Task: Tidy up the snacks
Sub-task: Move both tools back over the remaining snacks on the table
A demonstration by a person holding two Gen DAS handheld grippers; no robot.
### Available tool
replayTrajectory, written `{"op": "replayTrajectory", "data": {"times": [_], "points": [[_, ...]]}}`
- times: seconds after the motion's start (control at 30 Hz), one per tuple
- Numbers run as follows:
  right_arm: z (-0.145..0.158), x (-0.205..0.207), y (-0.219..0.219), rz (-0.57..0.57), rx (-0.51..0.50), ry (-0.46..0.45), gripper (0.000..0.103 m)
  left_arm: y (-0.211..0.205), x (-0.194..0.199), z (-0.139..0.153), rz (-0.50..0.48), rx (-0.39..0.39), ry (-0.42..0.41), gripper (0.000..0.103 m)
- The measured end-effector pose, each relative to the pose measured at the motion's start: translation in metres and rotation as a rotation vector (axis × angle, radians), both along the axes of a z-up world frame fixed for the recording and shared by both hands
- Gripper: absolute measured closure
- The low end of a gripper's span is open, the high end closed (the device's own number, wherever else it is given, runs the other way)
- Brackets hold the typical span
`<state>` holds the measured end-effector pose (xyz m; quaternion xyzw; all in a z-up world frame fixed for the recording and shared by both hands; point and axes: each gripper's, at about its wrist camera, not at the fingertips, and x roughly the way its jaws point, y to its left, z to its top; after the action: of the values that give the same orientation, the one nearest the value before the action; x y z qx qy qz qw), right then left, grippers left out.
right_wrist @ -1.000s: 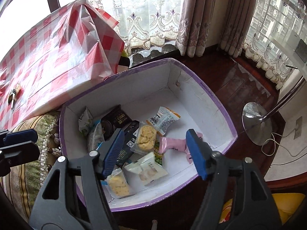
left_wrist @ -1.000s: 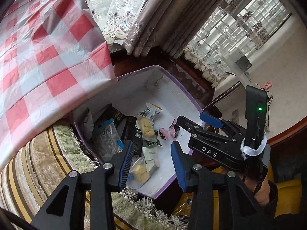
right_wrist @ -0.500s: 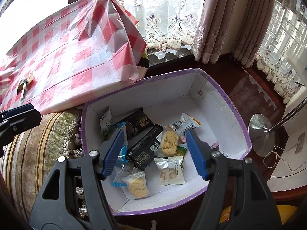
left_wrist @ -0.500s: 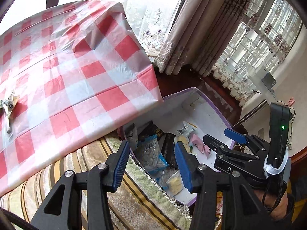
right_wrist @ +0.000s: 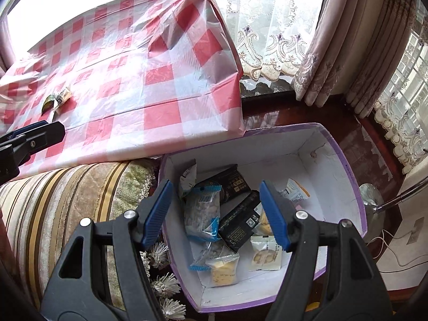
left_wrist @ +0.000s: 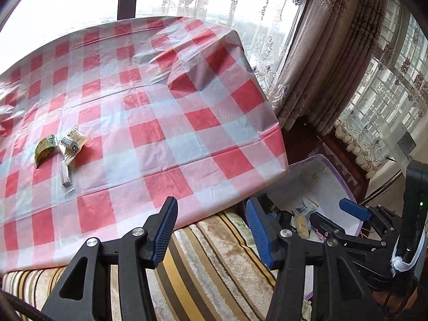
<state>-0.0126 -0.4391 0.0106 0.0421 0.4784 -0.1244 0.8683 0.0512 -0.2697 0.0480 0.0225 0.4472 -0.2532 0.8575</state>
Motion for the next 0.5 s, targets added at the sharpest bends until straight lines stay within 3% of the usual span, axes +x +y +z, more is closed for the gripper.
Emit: {"op": "replayTrajectory", "data": {"times": [0.5], "points": [[-0.004, 0.049, 0.072, 0.156, 0.049, -0.010, 0.032, 0.081, 0.043, -0.012, 0.193, -0.039, 0.031, 0.047]]}}
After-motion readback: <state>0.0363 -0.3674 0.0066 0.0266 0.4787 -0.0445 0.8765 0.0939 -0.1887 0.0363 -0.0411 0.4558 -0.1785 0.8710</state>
